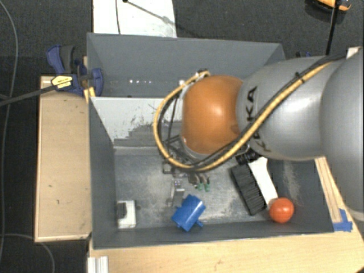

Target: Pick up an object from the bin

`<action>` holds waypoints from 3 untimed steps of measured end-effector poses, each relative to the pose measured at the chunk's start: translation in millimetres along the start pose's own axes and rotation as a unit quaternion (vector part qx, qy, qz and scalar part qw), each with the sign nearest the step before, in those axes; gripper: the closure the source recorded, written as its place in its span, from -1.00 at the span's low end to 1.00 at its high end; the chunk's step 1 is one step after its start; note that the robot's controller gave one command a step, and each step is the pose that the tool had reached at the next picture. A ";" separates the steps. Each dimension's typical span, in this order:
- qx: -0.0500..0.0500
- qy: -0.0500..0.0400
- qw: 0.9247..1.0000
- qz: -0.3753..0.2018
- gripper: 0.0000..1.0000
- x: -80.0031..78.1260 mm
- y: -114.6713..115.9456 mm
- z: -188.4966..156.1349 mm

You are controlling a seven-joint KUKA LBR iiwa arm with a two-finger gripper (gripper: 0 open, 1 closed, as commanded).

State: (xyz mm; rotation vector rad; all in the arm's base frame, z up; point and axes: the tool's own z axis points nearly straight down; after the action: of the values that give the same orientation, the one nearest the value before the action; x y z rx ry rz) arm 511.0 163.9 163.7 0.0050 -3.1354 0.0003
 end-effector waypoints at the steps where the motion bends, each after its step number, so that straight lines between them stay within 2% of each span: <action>1: -0.001 -0.004 1.000 0.002 -1.00 -2.0 -0.8 -4.3; 2: -0.001 -0.004 0.997 -0.077 -1.00 4.3 -13.3 1.8; 3: 0.000 -0.004 0.983 -0.182 -1.00 8.6 -58.5 22.3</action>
Offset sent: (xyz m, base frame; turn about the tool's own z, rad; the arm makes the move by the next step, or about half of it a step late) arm -0.0164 -0.0446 -0.0157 -0.4187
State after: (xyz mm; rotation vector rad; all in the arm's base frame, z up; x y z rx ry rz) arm 502.4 105.3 141.4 0.5776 -3.0895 -0.0020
